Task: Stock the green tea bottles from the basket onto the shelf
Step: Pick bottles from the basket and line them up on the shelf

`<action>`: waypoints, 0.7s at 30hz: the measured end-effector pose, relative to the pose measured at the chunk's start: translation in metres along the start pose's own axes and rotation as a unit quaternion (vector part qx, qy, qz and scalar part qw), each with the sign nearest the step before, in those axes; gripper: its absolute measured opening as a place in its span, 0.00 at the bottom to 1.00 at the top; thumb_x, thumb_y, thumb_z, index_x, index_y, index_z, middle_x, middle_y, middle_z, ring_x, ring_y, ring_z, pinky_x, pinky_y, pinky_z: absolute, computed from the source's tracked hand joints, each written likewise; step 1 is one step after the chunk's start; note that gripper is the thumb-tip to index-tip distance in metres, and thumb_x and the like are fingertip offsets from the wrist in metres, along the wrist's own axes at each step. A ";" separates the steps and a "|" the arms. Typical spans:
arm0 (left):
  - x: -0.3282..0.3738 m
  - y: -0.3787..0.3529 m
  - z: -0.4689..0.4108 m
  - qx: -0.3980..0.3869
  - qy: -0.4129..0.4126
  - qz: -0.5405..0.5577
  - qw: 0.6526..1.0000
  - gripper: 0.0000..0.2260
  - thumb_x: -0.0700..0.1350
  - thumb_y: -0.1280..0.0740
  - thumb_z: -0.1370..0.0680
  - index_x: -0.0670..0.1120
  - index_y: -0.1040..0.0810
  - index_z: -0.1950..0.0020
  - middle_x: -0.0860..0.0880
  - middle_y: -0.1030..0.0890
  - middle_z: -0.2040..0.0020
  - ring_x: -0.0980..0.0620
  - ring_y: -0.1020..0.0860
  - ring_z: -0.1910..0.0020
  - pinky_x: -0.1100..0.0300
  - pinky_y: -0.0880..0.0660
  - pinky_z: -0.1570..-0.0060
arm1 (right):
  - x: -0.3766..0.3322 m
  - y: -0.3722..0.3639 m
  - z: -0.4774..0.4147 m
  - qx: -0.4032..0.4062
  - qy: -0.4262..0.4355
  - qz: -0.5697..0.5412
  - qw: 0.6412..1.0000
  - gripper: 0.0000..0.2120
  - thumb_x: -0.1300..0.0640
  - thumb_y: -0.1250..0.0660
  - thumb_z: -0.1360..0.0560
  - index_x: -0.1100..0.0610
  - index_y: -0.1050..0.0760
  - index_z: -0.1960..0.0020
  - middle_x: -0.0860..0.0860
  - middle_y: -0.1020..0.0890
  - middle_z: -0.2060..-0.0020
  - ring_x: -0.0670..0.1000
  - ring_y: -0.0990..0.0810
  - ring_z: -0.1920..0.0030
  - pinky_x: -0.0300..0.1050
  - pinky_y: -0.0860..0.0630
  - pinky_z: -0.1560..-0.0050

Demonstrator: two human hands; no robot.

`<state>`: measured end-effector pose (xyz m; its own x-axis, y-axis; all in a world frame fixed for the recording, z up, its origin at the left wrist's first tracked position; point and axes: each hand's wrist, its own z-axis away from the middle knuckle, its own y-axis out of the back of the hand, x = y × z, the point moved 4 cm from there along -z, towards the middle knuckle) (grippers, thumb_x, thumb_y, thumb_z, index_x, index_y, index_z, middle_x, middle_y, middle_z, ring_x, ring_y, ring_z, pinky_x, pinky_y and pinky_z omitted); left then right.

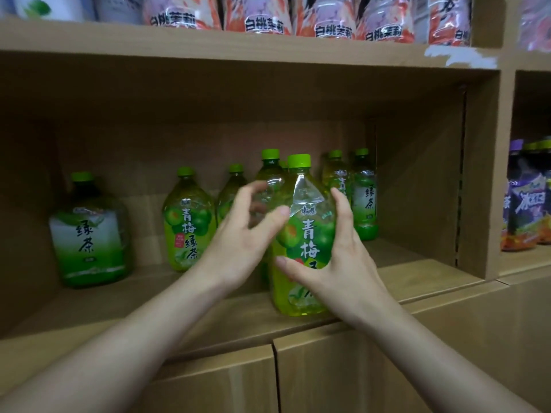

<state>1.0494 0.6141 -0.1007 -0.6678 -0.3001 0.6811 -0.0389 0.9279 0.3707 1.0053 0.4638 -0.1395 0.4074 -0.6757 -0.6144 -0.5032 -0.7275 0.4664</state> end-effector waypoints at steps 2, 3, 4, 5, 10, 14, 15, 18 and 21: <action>0.007 -0.001 0.017 -0.053 0.002 -0.072 0.996 0.44 0.68 0.30 0.40 0.61 0.45 0.28 0.55 0.31 0.32 0.56 0.30 0.34 0.53 0.32 0.34 | -0.009 -0.009 0.002 -0.038 0.020 -0.025 0.999 0.53 0.38 0.28 0.36 0.30 0.66 0.29 0.47 0.38 0.27 0.53 0.31 0.30 0.53 0.32 0.32; 0.005 0.005 0.019 -0.040 0.004 -0.103 0.994 0.48 0.66 0.27 0.41 0.60 0.48 0.27 0.55 0.31 0.31 0.56 0.30 0.34 0.55 0.33 0.34 | -0.014 -0.014 0.003 -0.064 0.030 -0.050 0.996 0.51 0.41 0.29 0.36 0.28 0.65 0.30 0.46 0.37 0.27 0.50 0.30 0.31 0.53 0.31 0.32; 0.003 0.015 0.020 -0.019 0.008 -0.116 0.993 0.48 0.62 0.24 0.40 0.60 0.47 0.27 0.56 0.30 0.33 0.56 0.29 0.35 0.56 0.32 0.34 | -0.019 -0.019 0.003 -0.092 0.036 -0.089 0.991 0.48 0.44 0.30 0.34 0.27 0.61 0.29 0.44 0.35 0.28 0.44 0.29 0.32 0.50 0.30 0.33; 0.000 0.026 0.021 0.002 0.012 -0.112 0.994 0.48 0.58 0.21 0.40 0.59 0.46 0.27 0.58 0.29 0.35 0.57 0.28 0.36 0.56 0.31 0.35 | -0.022 -0.023 0.002 -0.115 0.034 -0.133 0.984 0.45 0.49 0.30 0.32 0.27 0.56 0.29 0.41 0.32 0.31 0.36 0.29 0.35 0.44 0.29 0.35; -0.019 0.076 0.025 0.042 0.065 -0.098 0.992 0.50 0.55 0.22 0.46 0.54 0.39 0.27 0.54 0.22 0.41 0.57 0.22 0.44 0.56 0.26 0.40 | -0.002 -0.029 -0.027 0.001 -0.080 -0.172 0.982 0.32 0.57 0.30 0.28 0.44 0.39 0.28 0.47 0.25 0.44 0.47 0.23 0.44 0.50 0.26 0.39; -0.044 0.103 0.017 0.069 0.110 -0.075 0.989 0.47 0.52 0.22 0.45 0.52 0.37 0.29 0.53 0.19 0.45 0.53 0.19 0.48 0.50 0.23 0.43 | 0.015 -0.060 -0.056 -0.069 -0.167 -0.140 0.974 0.41 0.59 0.27 0.32 0.53 0.44 0.25 0.52 0.21 0.44 0.56 0.21 0.43 0.56 0.24 0.39; -0.051 0.108 0.014 0.073 0.117 -0.067 0.988 0.45 0.51 0.21 0.44 0.53 0.36 0.29 0.52 0.19 0.45 0.53 0.19 0.48 0.49 0.23 0.43 | 0.014 -0.066 -0.061 -0.079 -0.167 -0.130 0.974 0.41 0.60 0.26 0.32 0.53 0.44 0.25 0.53 0.20 0.44 0.57 0.21 0.44 0.56 0.24 0.40; -0.071 0.121 0.001 0.092 0.125 -0.074 0.985 0.46 0.57 0.18 0.46 0.61 0.35 0.33 0.50 0.21 0.40 0.50 0.21 0.44 0.46 0.24 0.42 | 0.013 -0.073 -0.074 -0.060 -0.167 -0.142 0.974 0.36 0.65 0.25 0.33 0.53 0.37 0.30 0.53 0.21 0.44 0.57 0.21 0.43 0.54 0.24 0.40; -0.088 0.127 -0.010 0.087 0.135 -0.065 0.985 0.48 0.60 0.19 0.48 0.60 0.37 0.32 0.51 0.21 0.40 0.48 0.21 0.44 0.45 0.24 0.42 | 0.014 -0.079 -0.079 -0.053 -0.172 -0.147 0.973 0.33 0.62 0.20 0.38 0.52 0.34 0.40 0.51 0.23 0.47 0.56 0.22 0.43 0.55 0.25 0.39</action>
<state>1.1108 0.7558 -0.1070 -0.4270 -0.4443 0.7875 -0.2538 0.8948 0.3673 1.1110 0.5020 -0.1349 0.2334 -0.3705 -0.8990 -0.3144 -0.9037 0.2908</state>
